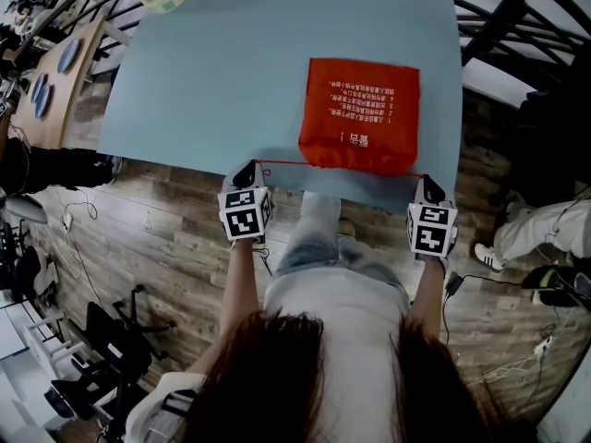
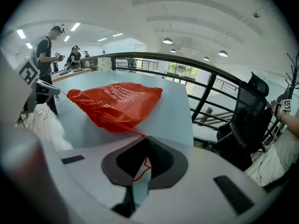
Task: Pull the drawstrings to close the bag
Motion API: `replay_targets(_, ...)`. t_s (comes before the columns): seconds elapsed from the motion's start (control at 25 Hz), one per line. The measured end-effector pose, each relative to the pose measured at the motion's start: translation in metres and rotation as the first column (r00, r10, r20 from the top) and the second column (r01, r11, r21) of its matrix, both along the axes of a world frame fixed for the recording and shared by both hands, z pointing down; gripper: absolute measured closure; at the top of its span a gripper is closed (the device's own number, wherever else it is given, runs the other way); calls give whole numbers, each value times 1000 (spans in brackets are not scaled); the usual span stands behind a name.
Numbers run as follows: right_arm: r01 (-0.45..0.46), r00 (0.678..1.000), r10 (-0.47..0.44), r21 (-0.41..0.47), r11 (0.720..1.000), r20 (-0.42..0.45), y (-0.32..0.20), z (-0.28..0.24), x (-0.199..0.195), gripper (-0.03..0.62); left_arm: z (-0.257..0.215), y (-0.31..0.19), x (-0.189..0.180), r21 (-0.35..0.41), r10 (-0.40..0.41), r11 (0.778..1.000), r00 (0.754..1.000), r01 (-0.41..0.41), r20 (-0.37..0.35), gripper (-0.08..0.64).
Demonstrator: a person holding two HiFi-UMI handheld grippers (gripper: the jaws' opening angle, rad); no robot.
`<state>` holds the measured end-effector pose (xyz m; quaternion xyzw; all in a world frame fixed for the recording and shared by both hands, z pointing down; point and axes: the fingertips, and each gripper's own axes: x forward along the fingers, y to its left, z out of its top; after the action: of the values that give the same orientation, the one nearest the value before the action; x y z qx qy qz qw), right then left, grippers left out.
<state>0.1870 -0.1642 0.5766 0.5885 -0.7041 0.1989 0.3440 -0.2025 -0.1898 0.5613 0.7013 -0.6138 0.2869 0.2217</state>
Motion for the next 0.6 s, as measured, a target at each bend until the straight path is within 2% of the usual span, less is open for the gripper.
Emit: replay_targets(0.6, -28, 1000, 28, -7, 1000, -2, 9, 1, 3, 566, 1, 5, -14, -5, -22, 1000, 1000, 22, -3, 545)
